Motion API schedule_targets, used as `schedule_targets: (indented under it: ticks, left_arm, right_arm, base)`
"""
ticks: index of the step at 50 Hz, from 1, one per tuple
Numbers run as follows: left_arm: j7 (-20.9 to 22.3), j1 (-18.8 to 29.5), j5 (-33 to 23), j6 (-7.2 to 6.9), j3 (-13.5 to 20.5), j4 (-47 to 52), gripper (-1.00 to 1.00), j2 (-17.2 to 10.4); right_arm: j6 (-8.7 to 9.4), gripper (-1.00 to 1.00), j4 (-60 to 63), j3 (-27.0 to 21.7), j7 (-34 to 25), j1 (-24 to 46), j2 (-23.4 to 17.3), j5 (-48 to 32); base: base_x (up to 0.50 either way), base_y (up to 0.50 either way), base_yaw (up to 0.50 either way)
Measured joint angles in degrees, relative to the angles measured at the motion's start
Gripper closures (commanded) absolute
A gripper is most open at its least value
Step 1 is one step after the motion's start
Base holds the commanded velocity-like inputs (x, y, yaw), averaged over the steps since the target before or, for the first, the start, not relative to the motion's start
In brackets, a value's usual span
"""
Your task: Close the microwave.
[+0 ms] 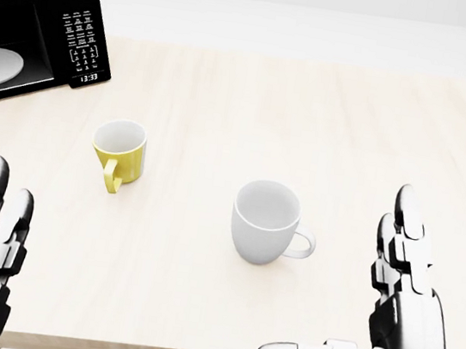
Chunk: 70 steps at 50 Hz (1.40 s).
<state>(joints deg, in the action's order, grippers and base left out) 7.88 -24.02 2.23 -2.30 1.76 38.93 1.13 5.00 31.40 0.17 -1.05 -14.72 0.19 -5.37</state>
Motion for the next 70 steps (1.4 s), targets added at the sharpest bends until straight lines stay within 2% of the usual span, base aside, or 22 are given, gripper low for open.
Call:
schedule_targets:
  ticks: [16, 27, 70]
  left_arm:
    - [0.94, -1.31, 0.59, 0.21, 0.13, 2.02, -1.0, 0.29]
    - [1.22, -1.39, 0.79, -0.19, 0.18, 2.48, -1.0, 0.31]
    - [1.72, -1.47, -0.08, -0.45, -0.25, 2.51, -1.0, 0.07]
  right_arm:
    - [0.0, -1.0, 0.83, 0.4, 0.1, -0.62, 0.03, -0.25]
    - [-0.24, -1.0, 1.28, 0.7, 0.17, -1.12, -0.05, -0.53]
    - [-1.73, -1.0, 0.76, 2.26, 0.12, -1.91, -0.42, -1.83]
  base:
    - [0.0, 0.0, 0.0]
    - [0.0, 0.0, 0.0]
    - [0.0, 0.5, 0.0]
